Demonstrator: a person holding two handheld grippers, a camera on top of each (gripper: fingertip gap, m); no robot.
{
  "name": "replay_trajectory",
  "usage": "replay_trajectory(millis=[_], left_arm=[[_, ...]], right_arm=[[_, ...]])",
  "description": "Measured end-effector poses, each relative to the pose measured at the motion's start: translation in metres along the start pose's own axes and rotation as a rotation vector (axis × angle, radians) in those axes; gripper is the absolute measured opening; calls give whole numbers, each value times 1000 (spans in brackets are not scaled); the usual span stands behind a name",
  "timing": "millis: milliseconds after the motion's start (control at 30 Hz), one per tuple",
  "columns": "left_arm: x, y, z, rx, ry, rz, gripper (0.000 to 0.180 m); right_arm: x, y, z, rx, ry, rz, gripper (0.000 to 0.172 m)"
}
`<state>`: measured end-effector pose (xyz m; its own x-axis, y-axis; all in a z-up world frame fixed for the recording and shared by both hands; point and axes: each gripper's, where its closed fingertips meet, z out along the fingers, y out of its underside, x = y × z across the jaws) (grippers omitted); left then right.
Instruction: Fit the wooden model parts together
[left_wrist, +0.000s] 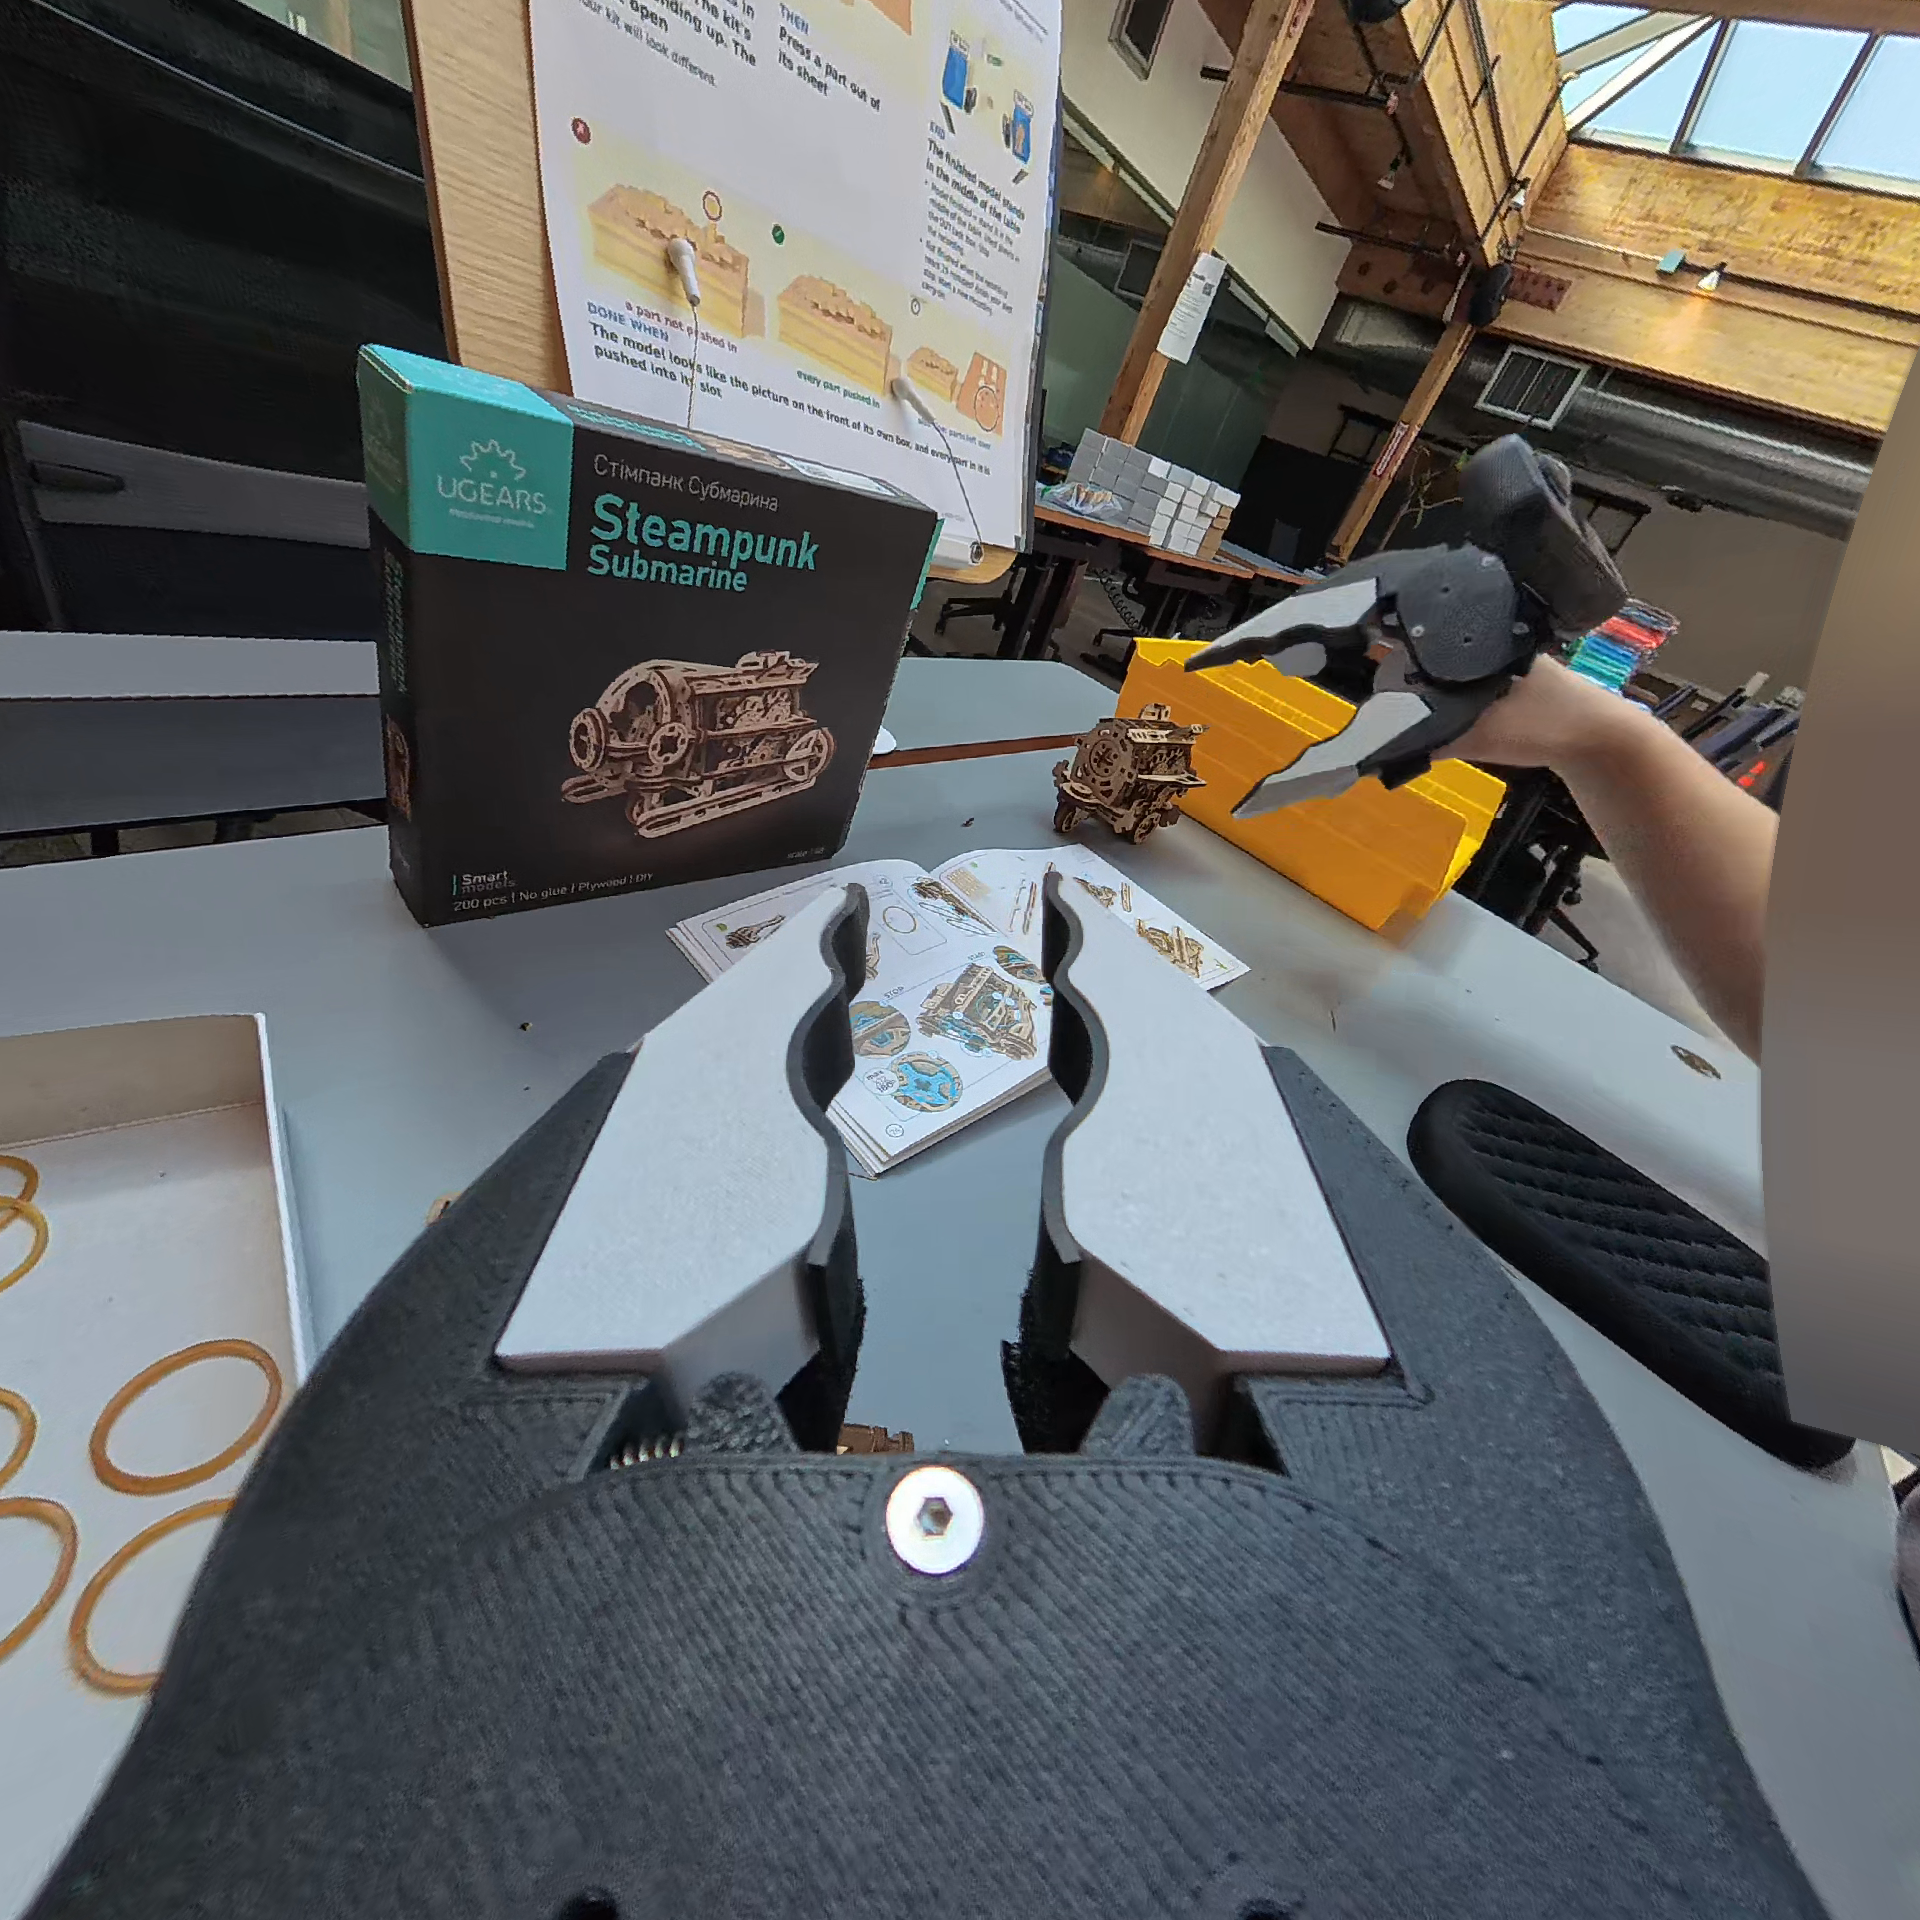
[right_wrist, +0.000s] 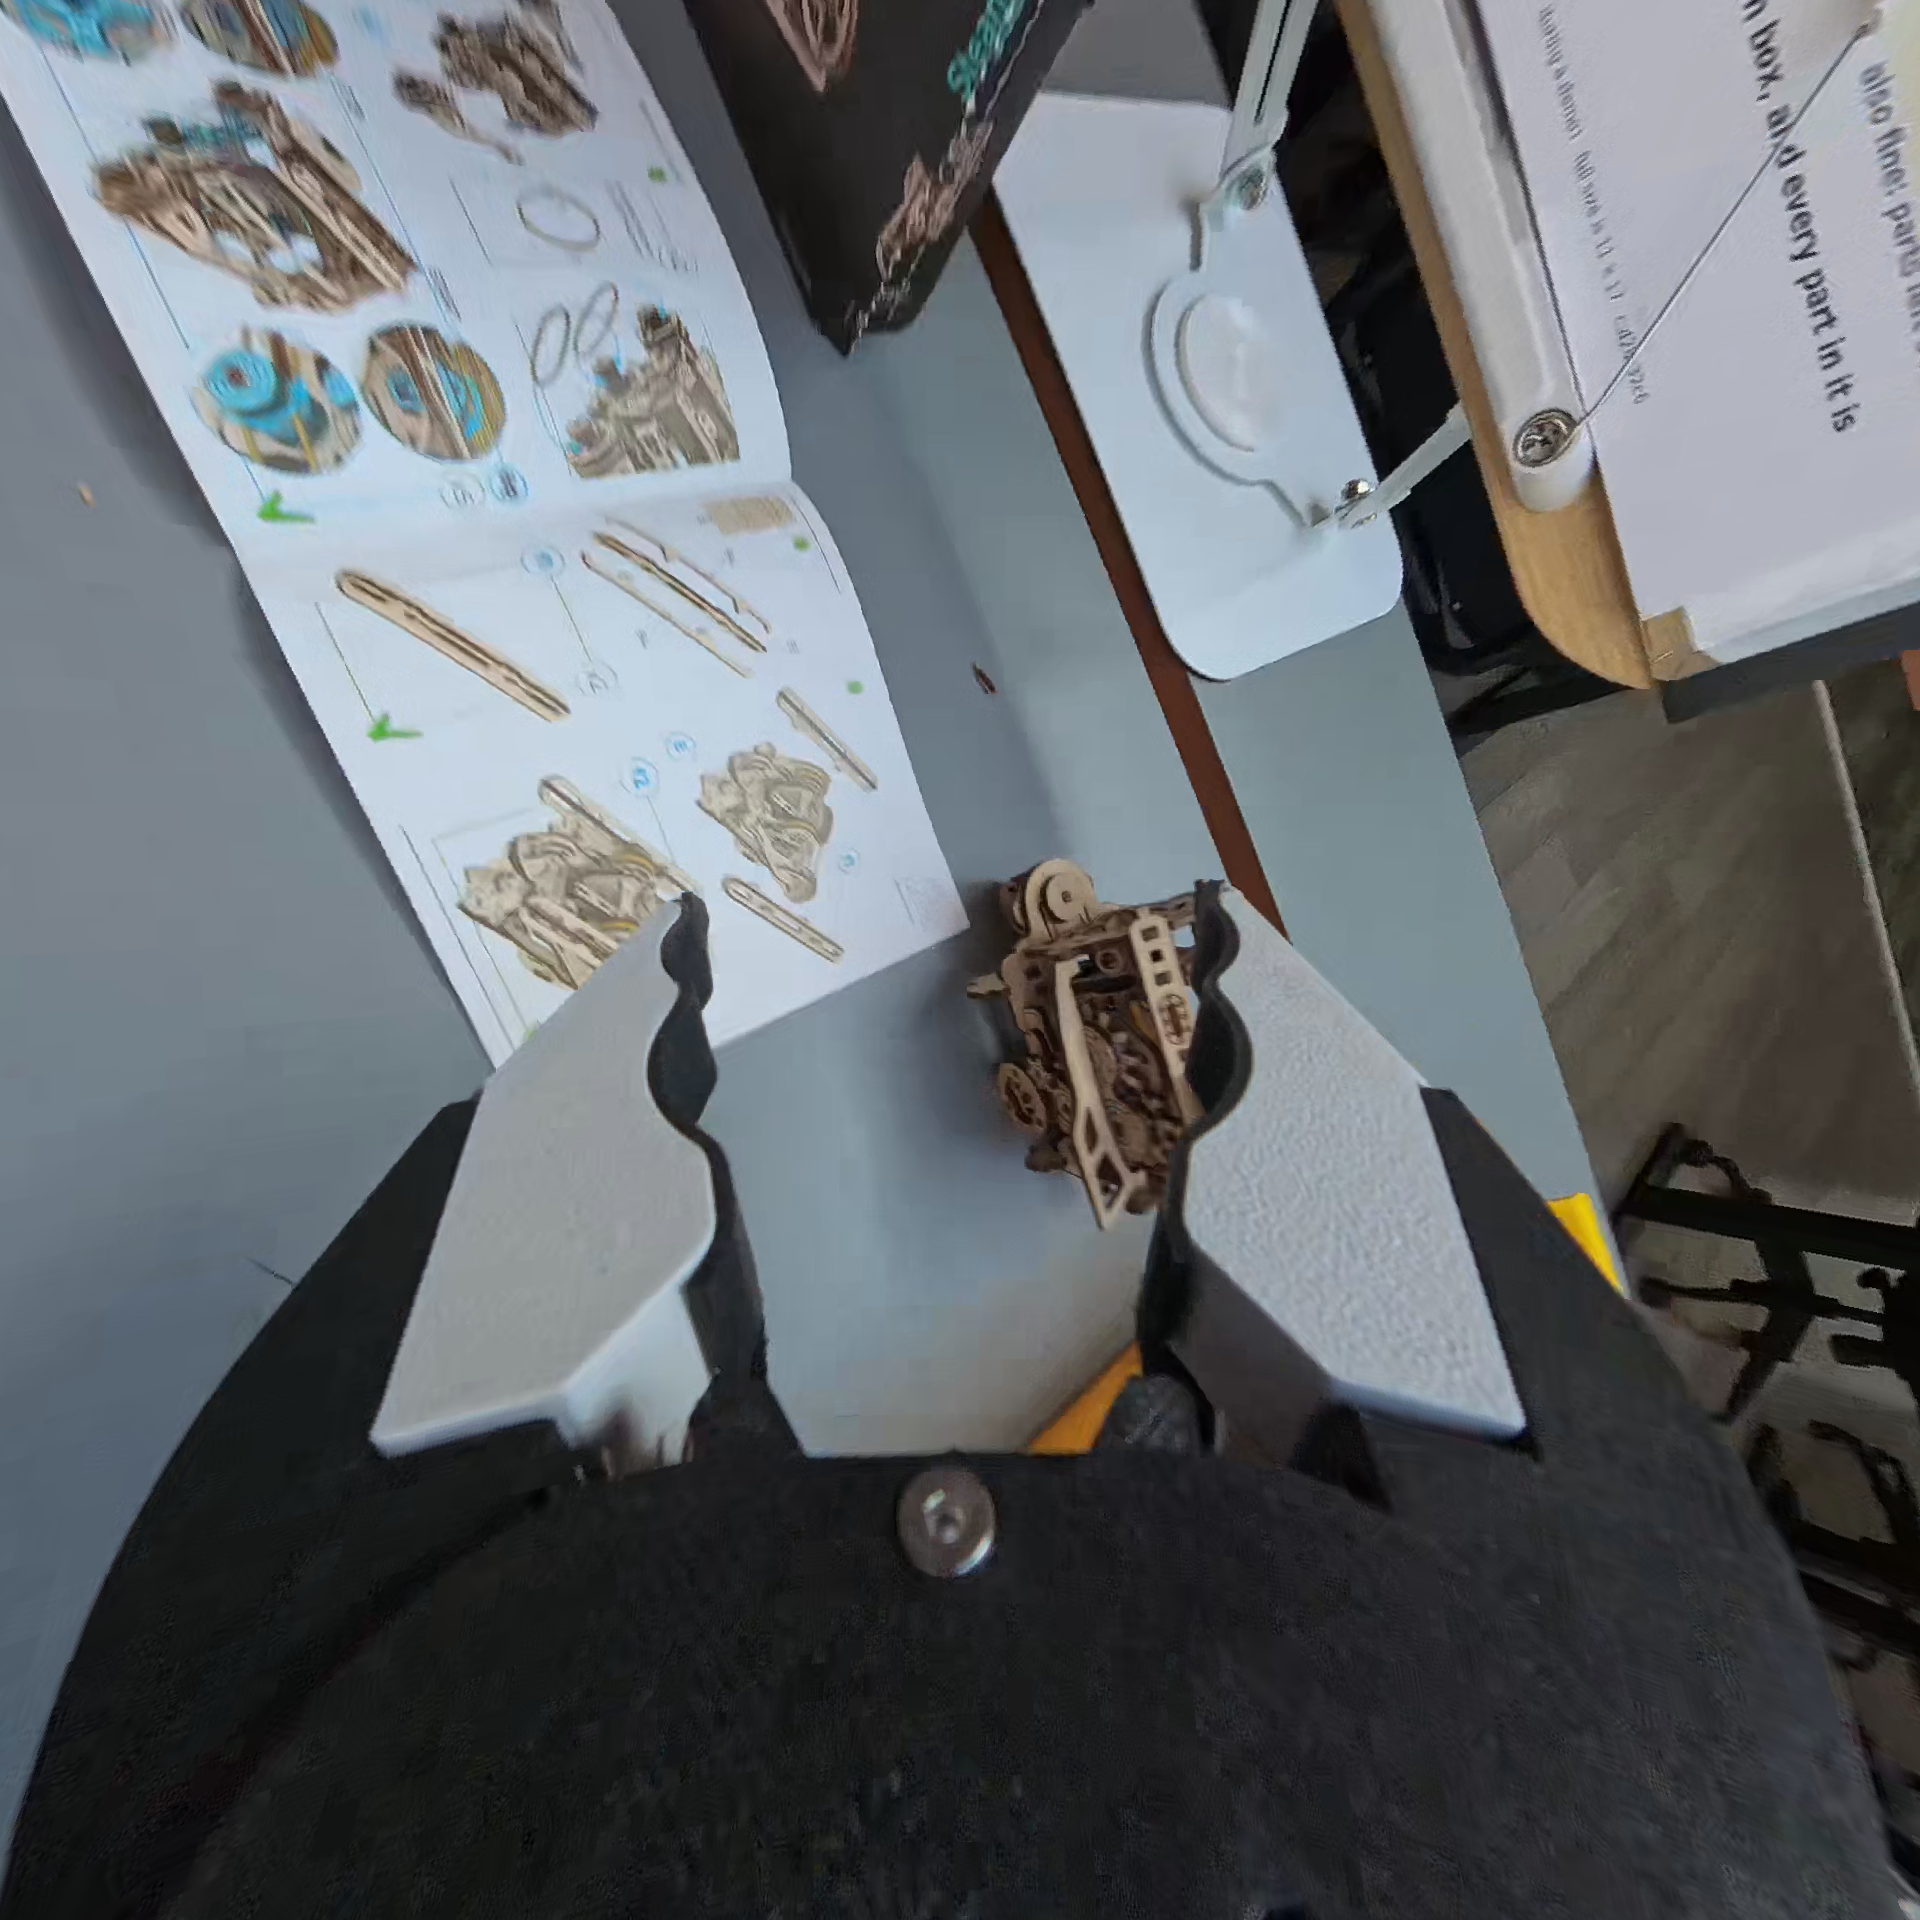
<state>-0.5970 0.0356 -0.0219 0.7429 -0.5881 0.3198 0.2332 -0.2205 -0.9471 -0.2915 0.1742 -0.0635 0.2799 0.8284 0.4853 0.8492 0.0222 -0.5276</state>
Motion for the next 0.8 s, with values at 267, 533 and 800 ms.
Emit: replay_trajectory(millis=[267, 533, 800], left_arm=[[0, 2, 0, -15, -6, 31, 31], [0, 3, 1, -24, -7, 37, 29], [-4, 4, 0, -31, -29, 50, 29]], right_arm=[[57, 59, 35, -436, -289, -221, 97], [50, 74, 52, -477, -375, -206, 76], [54, 89, 57, -563, -380, -192, 73]])
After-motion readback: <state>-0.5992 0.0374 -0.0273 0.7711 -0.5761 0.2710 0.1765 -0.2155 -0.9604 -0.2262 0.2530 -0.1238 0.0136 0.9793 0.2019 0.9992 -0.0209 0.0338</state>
